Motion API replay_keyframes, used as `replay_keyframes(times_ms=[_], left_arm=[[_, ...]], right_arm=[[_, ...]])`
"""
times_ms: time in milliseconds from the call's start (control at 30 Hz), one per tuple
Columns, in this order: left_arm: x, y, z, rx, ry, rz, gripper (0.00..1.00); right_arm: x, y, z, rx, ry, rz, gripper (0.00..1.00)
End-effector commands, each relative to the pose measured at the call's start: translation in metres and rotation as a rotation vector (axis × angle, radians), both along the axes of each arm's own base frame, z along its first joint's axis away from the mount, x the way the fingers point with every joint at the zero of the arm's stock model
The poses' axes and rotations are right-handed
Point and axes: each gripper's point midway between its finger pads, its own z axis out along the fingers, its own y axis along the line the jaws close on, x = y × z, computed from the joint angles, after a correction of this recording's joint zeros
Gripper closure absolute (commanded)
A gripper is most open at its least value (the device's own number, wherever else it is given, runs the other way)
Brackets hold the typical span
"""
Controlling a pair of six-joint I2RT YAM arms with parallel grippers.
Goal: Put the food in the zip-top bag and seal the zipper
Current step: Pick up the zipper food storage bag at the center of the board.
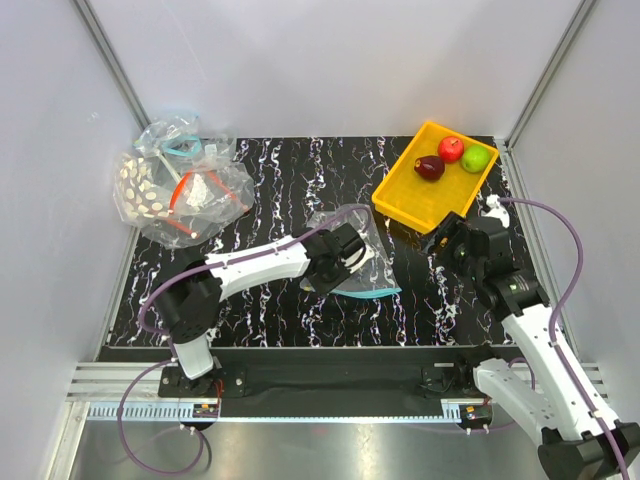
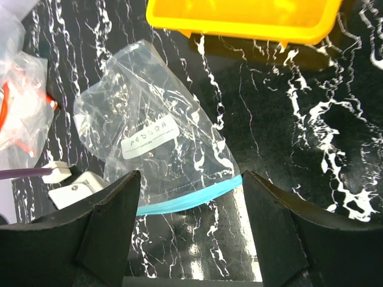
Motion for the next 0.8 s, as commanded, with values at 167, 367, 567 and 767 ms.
replay_keyframes(times_ms=[167, 367, 567, 767], left_arm=[[-0.001, -0.016, 0.004, -0.222, -0.017, 0.316, 1.00], [0.001, -0.025, 0.001, -0.412, -0.057, 0.479, 1.00], [-0.001, -0.038, 0.007, -0.552, -0.079, 0.527, 1.00], [-0.005, -0.049, 0.005, -0.604, -0.085, 0.536, 1.00]], right_arm=[[-0.003, 0.027, -0.037, 0.094, 0.083, 0.099, 0.25], [-0.006, 0.051, -0.068, 0.181, 0.154, 0.190, 0.33], [0.001, 0.074, -0.098, 0.265, 0.208, 0.264, 0.38], [0.013, 0.093, -0.117, 0.309, 0.249, 0.319, 0.48]])
